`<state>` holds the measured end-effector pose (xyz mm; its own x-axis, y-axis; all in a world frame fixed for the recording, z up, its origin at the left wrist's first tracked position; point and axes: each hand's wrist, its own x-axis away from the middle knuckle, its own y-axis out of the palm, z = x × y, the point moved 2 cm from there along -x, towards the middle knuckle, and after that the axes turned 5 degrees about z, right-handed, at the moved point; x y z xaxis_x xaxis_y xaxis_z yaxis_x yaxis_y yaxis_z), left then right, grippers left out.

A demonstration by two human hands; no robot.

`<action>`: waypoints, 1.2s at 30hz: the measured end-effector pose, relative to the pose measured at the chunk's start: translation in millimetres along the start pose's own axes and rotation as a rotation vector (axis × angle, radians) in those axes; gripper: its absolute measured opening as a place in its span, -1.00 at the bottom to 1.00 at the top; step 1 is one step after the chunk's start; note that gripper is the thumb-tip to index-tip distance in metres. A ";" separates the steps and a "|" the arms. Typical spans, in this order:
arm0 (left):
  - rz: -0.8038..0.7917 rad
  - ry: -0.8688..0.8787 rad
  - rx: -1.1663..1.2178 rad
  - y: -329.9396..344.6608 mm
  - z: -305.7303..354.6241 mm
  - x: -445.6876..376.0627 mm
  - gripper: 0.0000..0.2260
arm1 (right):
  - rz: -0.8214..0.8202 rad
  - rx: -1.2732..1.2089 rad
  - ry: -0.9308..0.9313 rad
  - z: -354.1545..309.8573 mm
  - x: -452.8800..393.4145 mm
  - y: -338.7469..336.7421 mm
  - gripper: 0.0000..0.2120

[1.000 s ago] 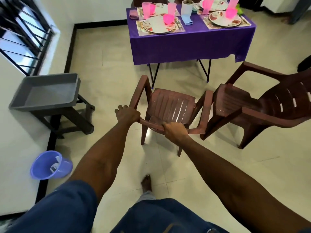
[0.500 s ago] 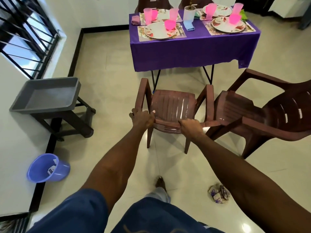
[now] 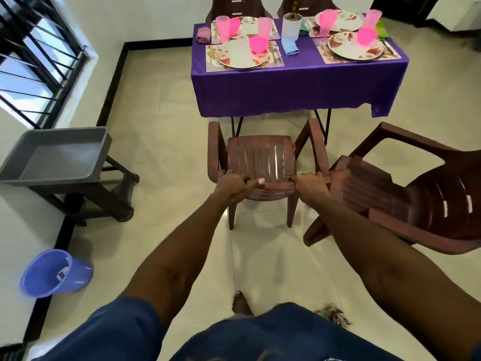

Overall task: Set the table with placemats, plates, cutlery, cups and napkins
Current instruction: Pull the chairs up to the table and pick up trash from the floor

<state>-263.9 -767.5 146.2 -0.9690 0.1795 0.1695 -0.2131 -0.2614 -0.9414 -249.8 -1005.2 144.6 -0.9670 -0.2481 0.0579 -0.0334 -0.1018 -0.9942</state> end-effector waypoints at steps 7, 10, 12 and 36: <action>-0.011 0.061 -0.077 6.8 30.4 -30.6 -0.59 | 0.012 0.062 -0.049 44.5 -17.4 -7.2 -0.78; 0.037 -0.058 -0.158 9.5 29.3 -41.0 -0.71 | 0.003 0.009 -0.063 46.2 -25.2 -3.3 -0.79; 0.041 -0.114 -0.206 6.7 33.1 -42.0 -0.67 | 0.005 -0.024 -0.100 46.9 -26.8 -1.8 -0.79; 0.159 -0.274 -0.249 32.7 110.3 -39.1 -0.71 | 0.000 -0.038 -0.334 111.2 -42.4 6.8 -0.82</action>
<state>-246.8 -887.7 141.0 -0.9920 -0.1134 0.0562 -0.0541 -0.0215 -0.9983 -180.9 -1102.5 145.4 -0.8308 -0.5510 0.0780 -0.0487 -0.0677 -0.9965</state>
